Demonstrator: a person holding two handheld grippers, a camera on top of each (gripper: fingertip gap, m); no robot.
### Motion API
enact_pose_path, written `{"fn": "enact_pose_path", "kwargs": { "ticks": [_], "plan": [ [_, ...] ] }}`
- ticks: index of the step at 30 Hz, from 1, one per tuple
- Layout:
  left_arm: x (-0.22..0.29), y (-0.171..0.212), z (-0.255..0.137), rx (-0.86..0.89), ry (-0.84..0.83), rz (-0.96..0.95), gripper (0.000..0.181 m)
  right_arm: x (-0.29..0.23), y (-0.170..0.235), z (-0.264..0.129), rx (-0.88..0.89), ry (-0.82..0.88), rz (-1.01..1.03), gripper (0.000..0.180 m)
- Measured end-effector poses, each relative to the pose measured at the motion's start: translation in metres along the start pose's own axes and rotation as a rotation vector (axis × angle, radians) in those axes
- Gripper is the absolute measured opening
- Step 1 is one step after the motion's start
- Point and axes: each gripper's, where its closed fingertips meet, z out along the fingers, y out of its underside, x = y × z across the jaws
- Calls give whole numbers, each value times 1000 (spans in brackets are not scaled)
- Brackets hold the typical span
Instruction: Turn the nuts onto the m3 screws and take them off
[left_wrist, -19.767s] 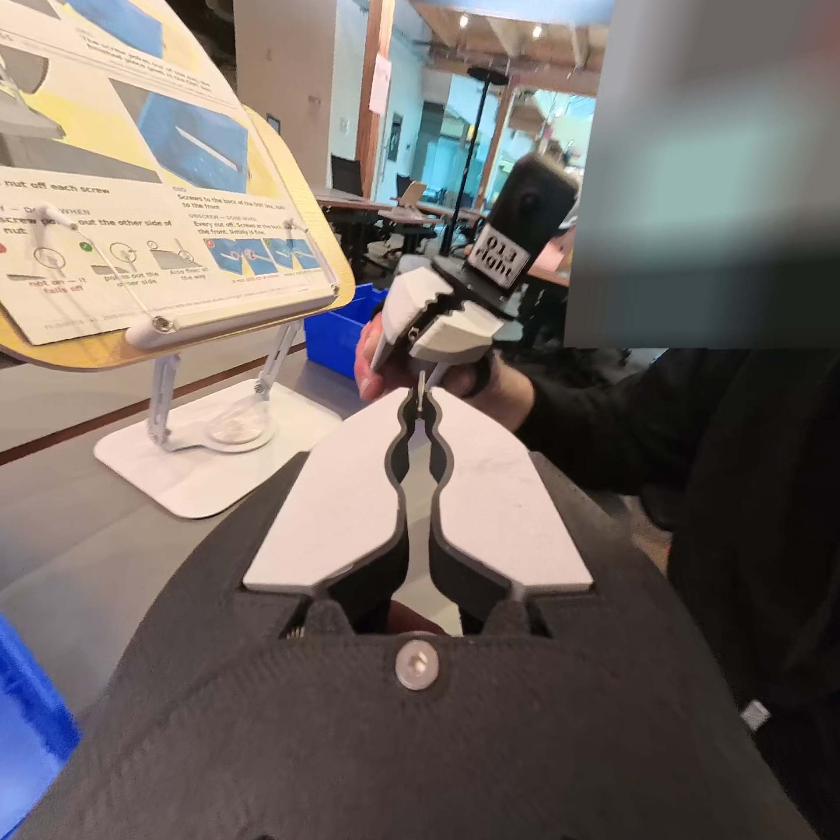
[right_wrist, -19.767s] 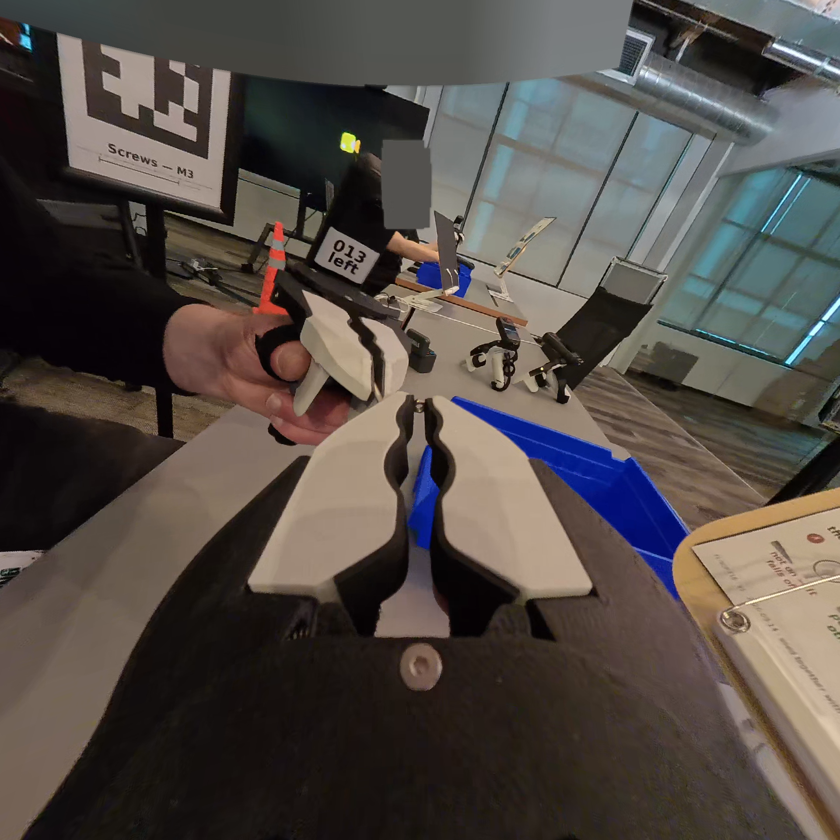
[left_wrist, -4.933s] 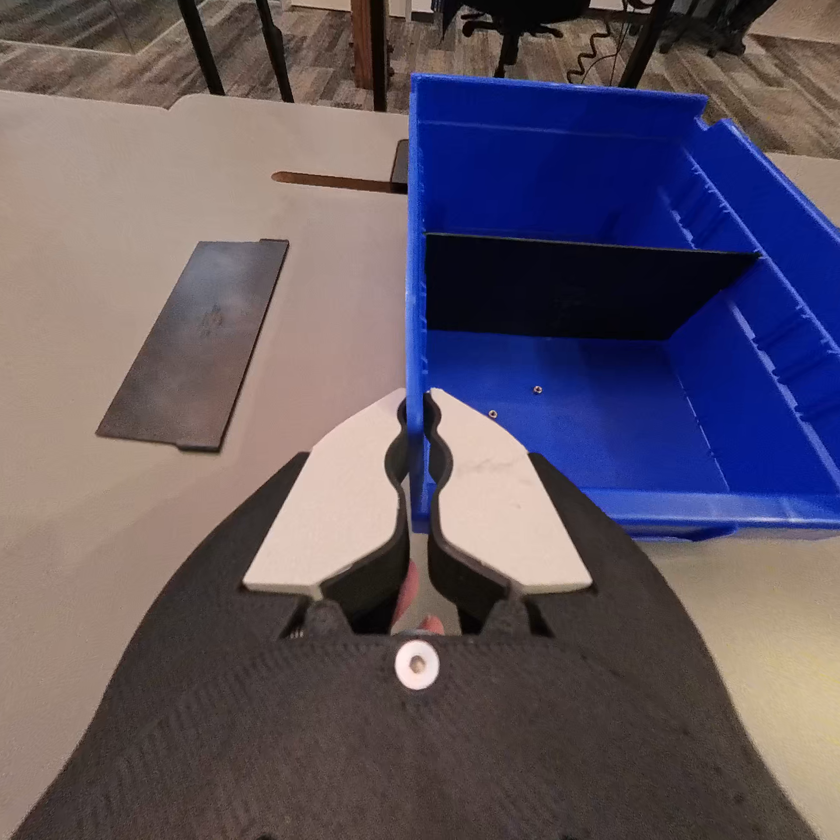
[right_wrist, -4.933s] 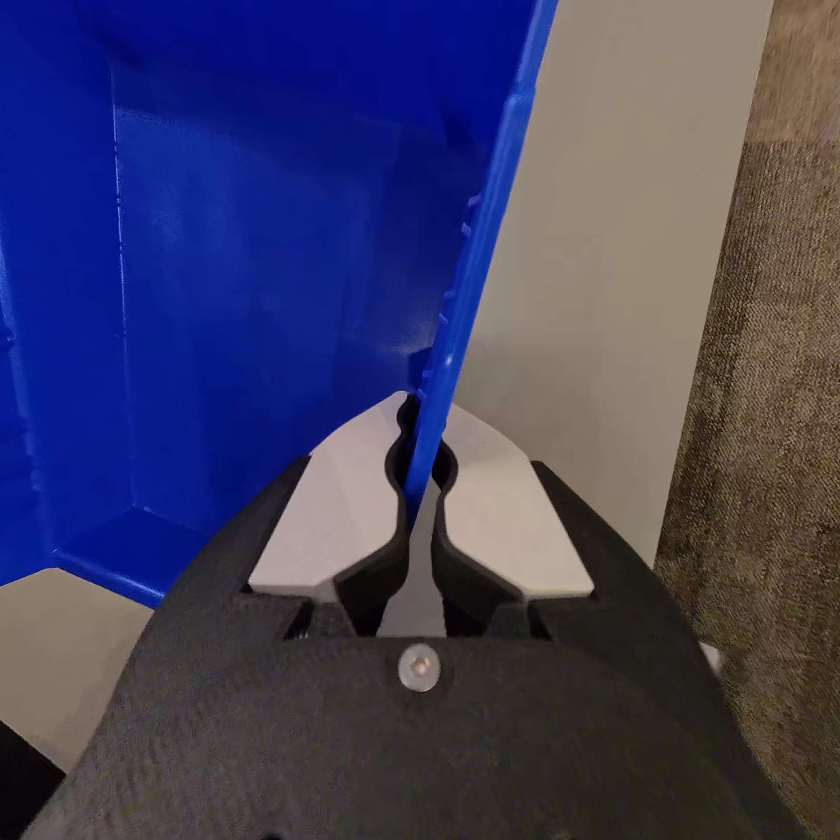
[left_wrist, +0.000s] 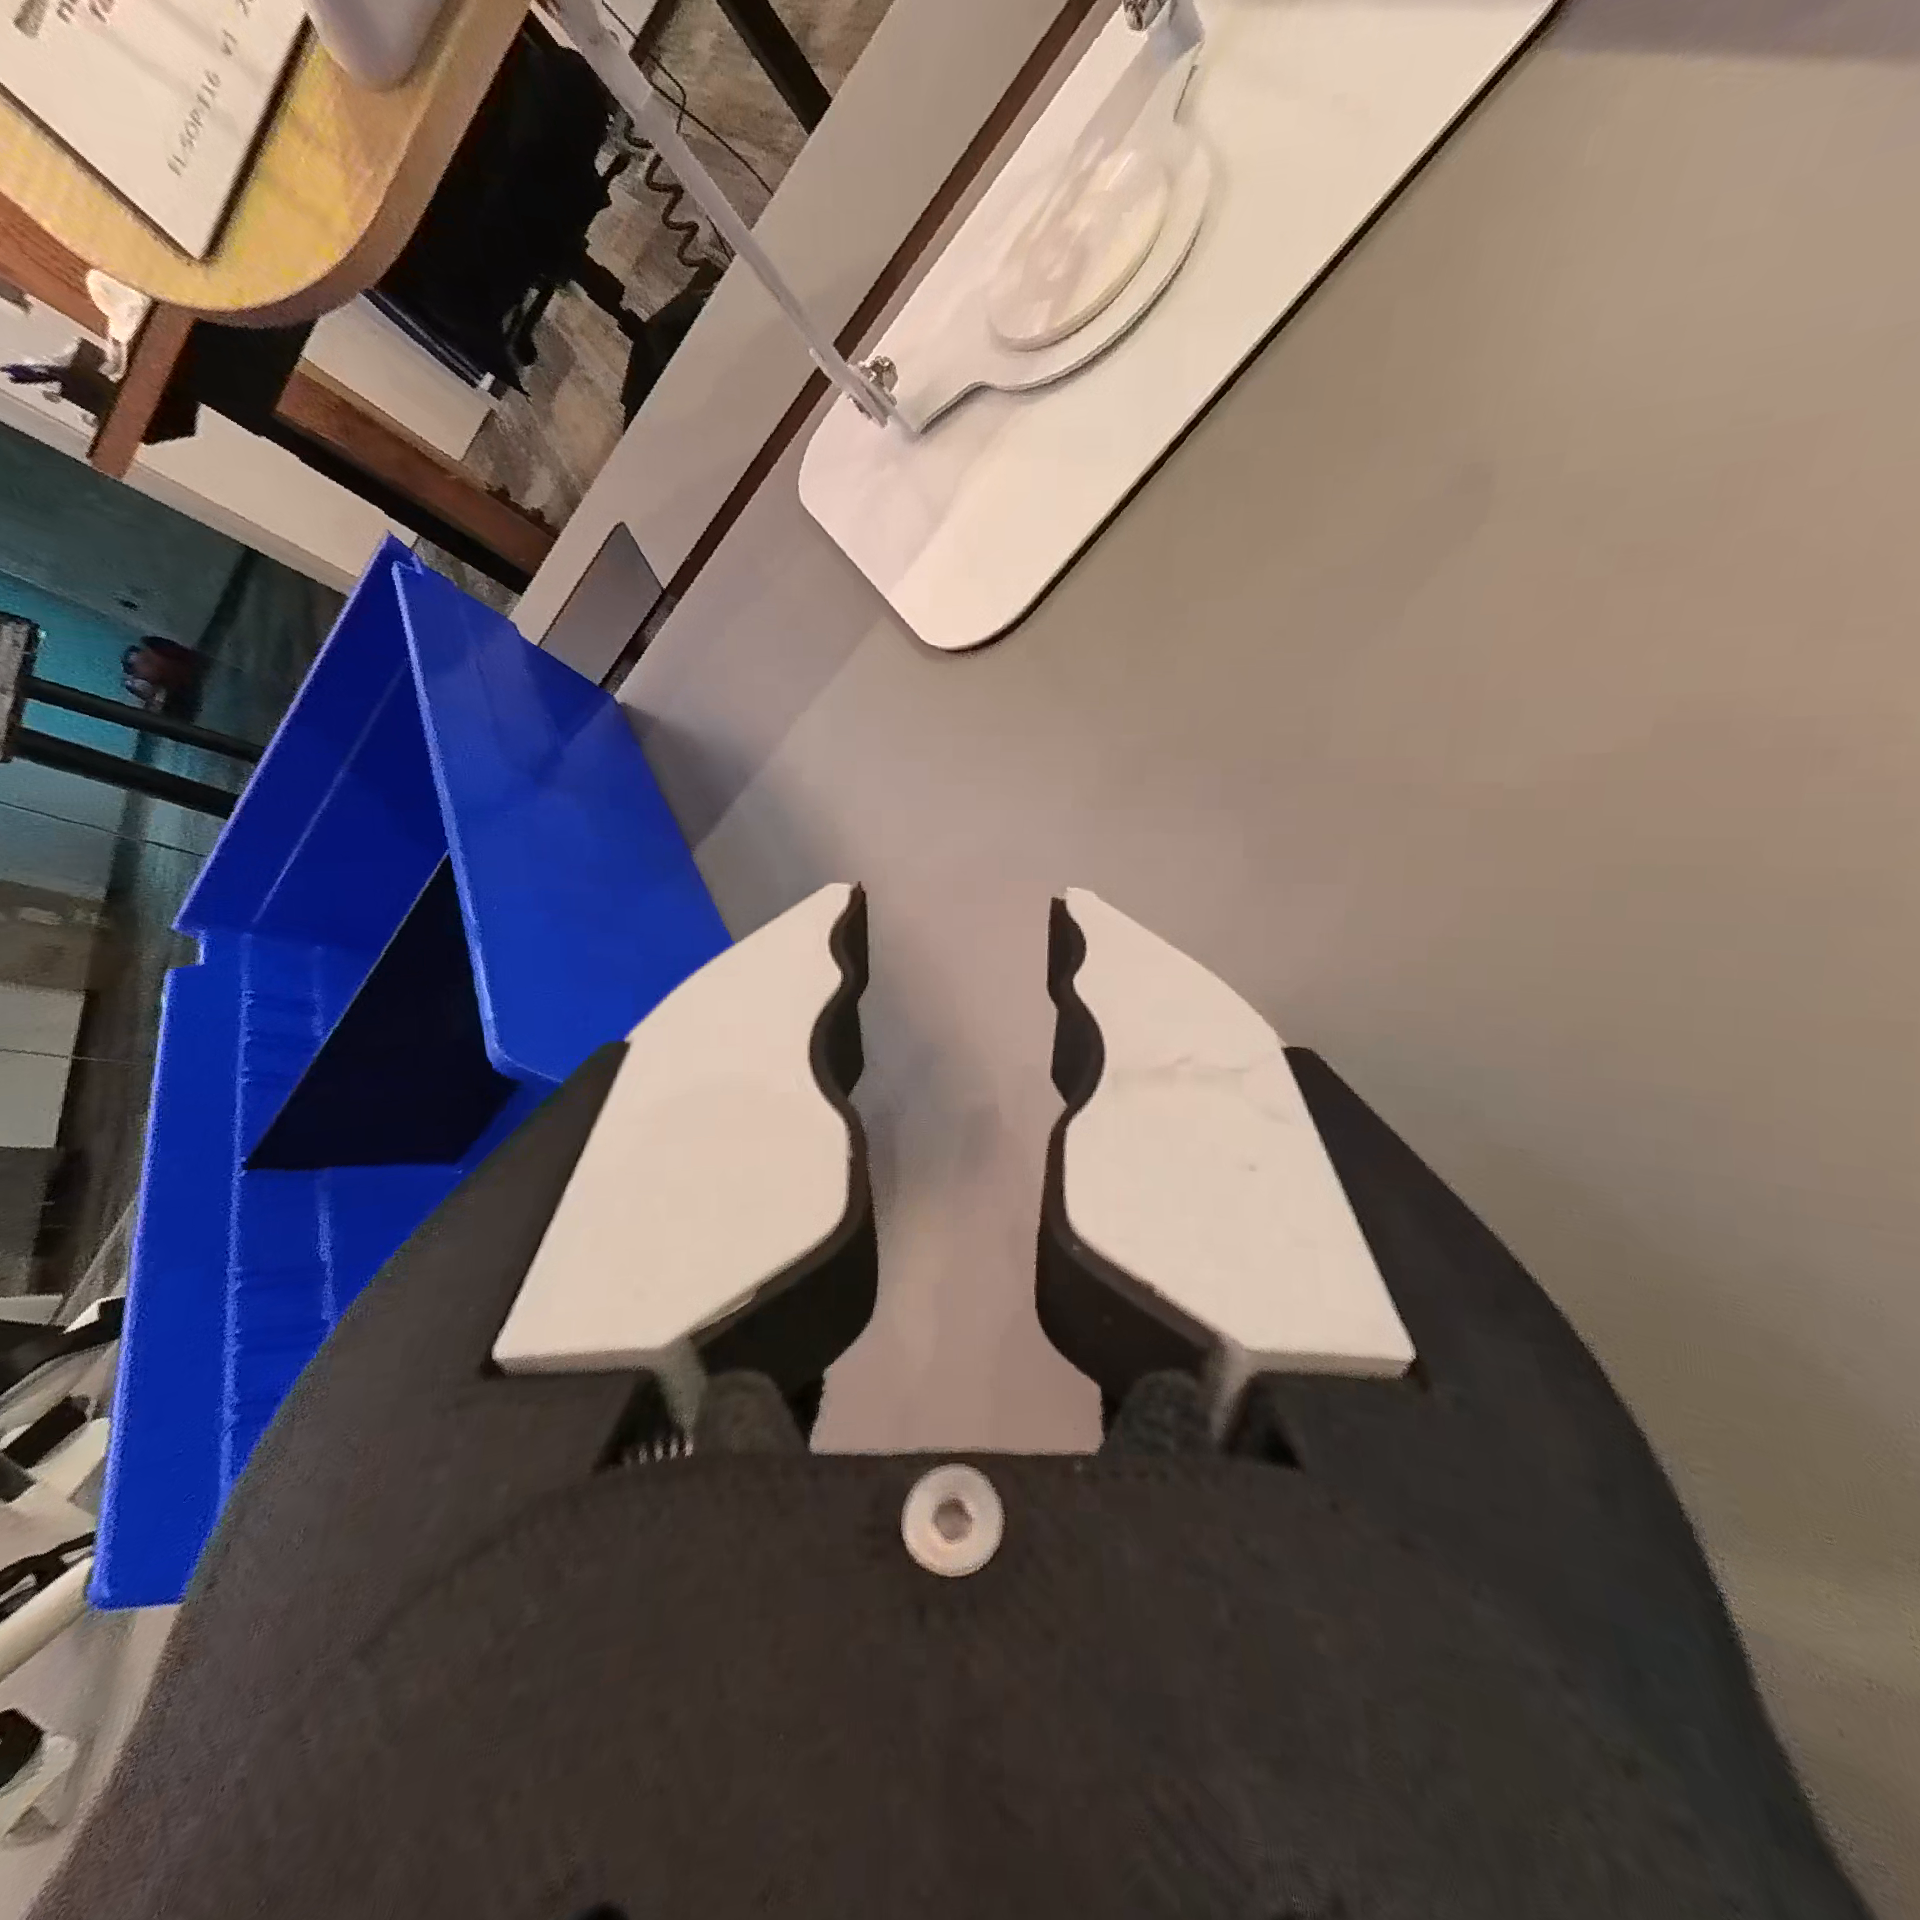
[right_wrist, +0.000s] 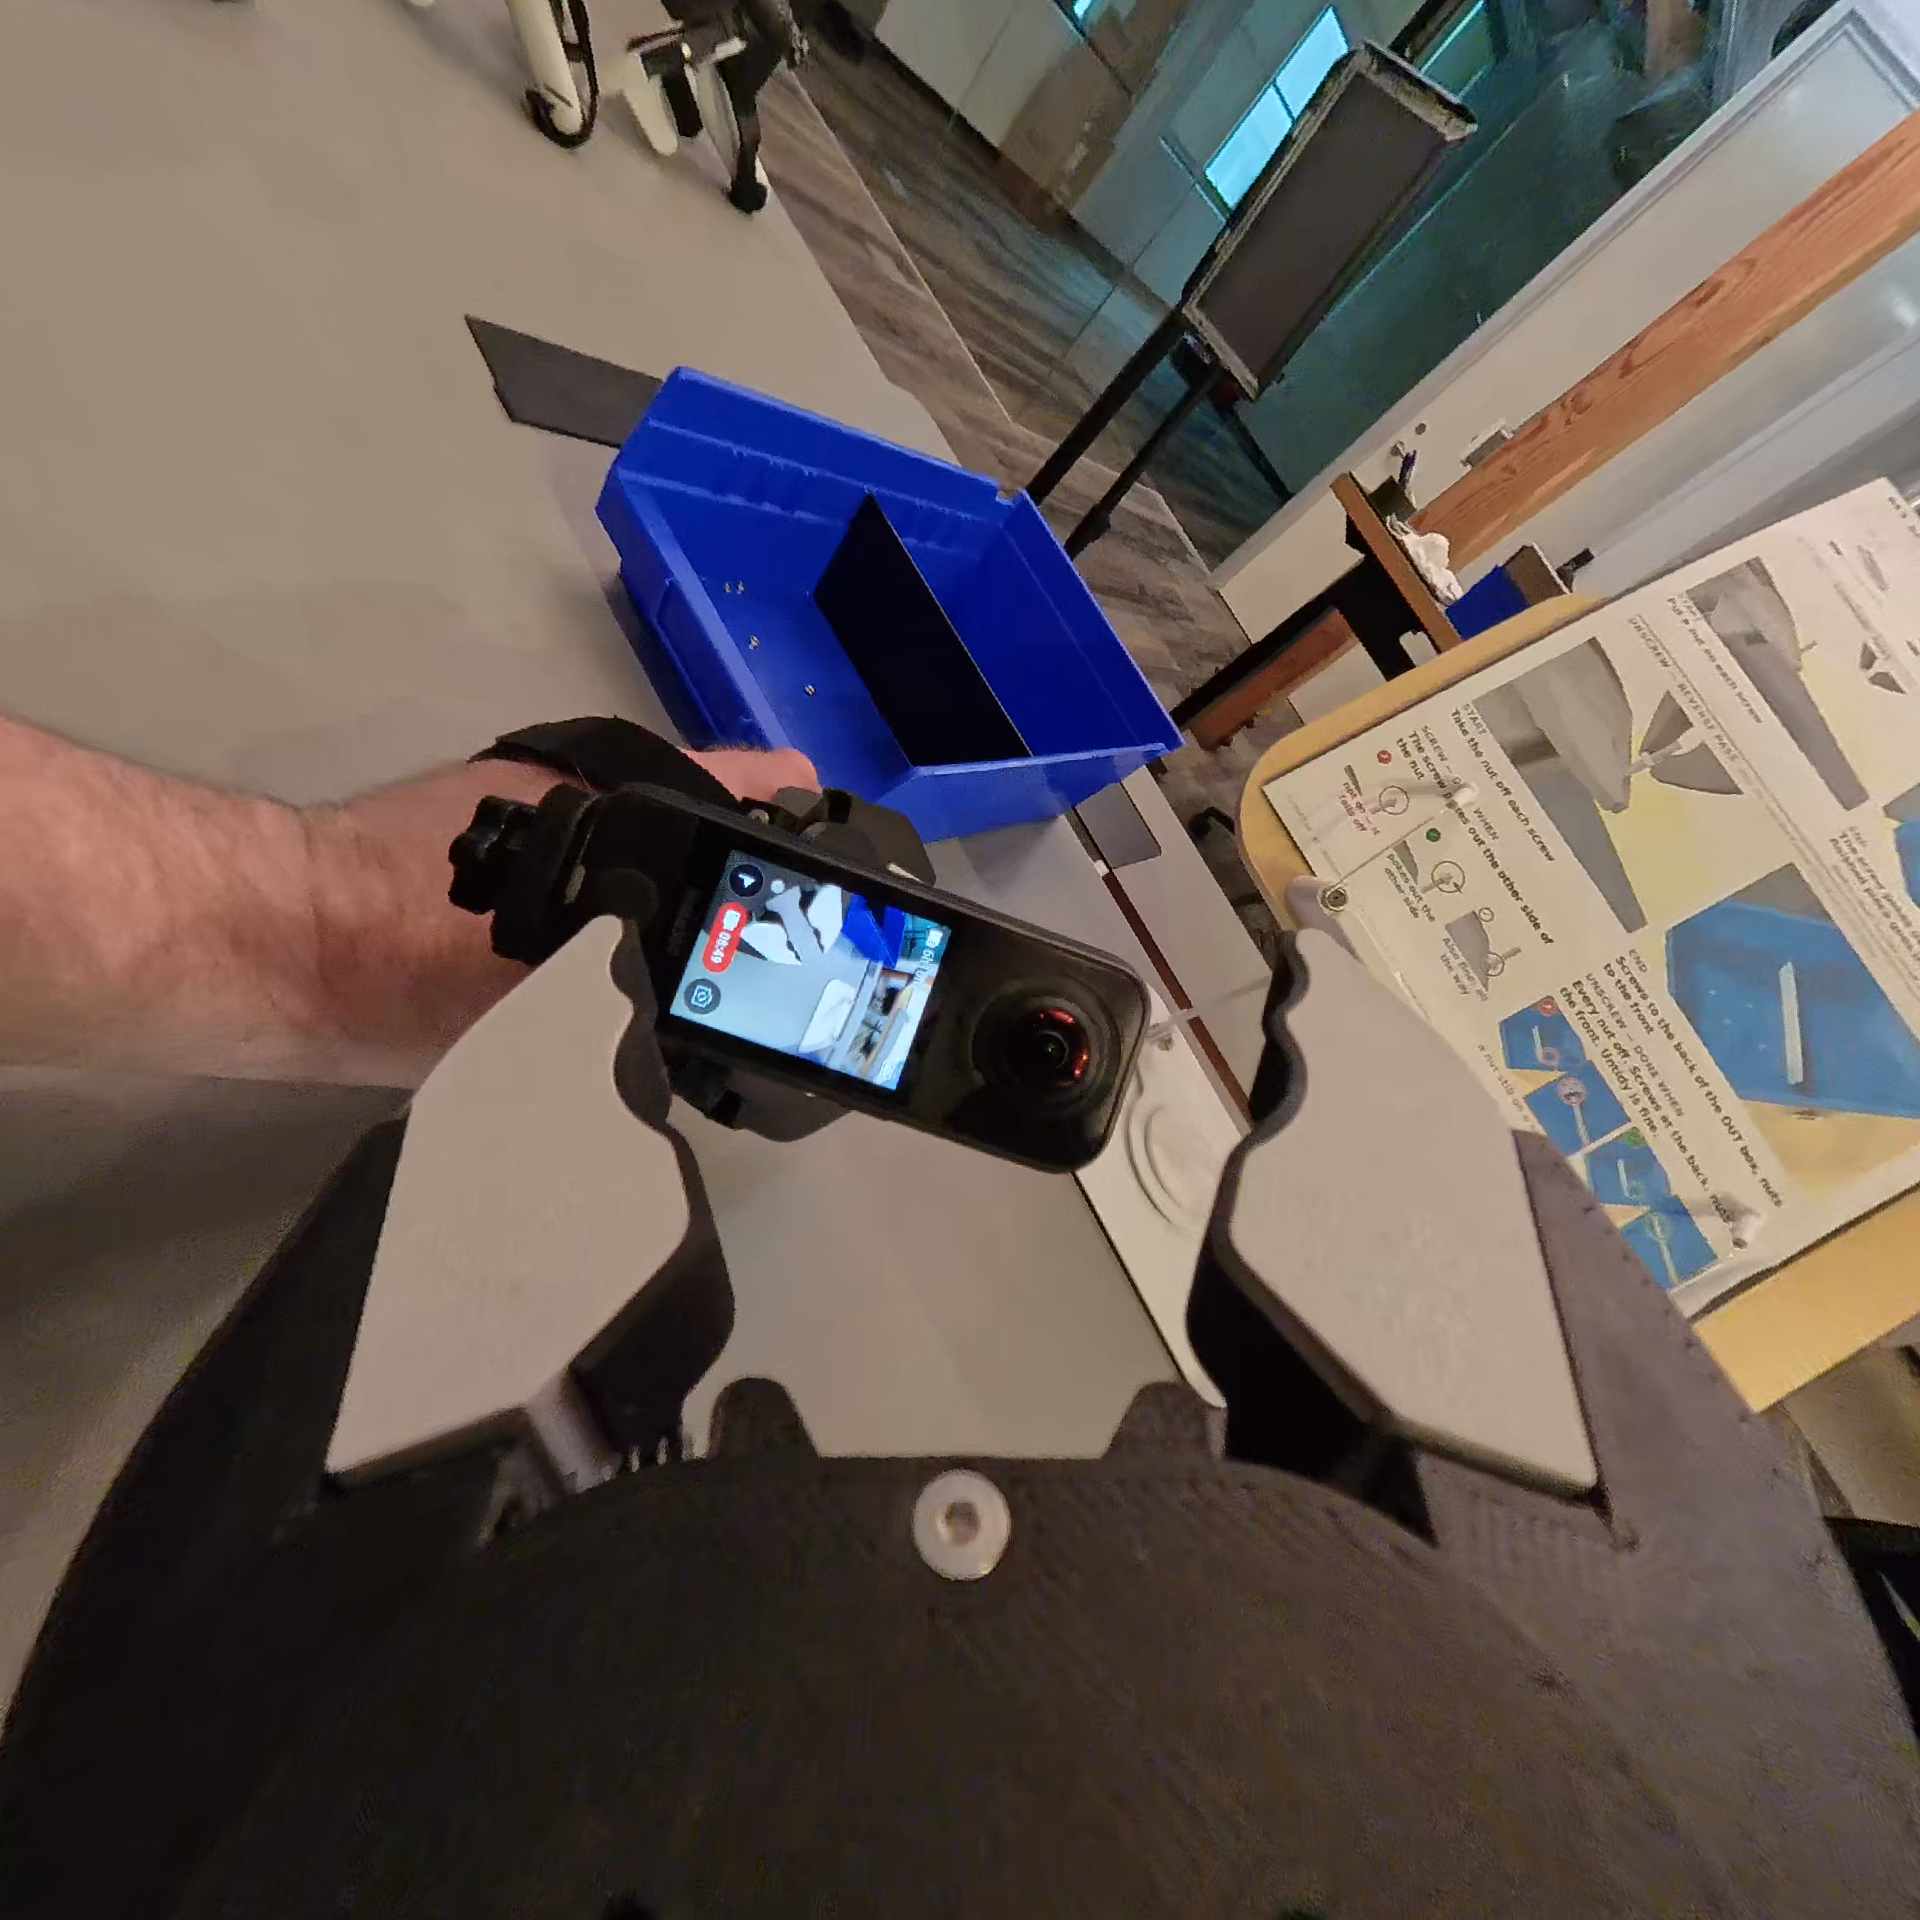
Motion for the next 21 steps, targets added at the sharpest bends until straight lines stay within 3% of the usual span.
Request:
{"fn": "enact_pose_path", "kwargs": {
  "ticks": [17,21],
  "plan": [
    [-1,4,1,-38,-33,86,26,-2,5,3,-83,-26,0,104],
    [4,4,2,-50,7,61,14,-8,1,1,-93,-20,-48,86]
  ]
}}
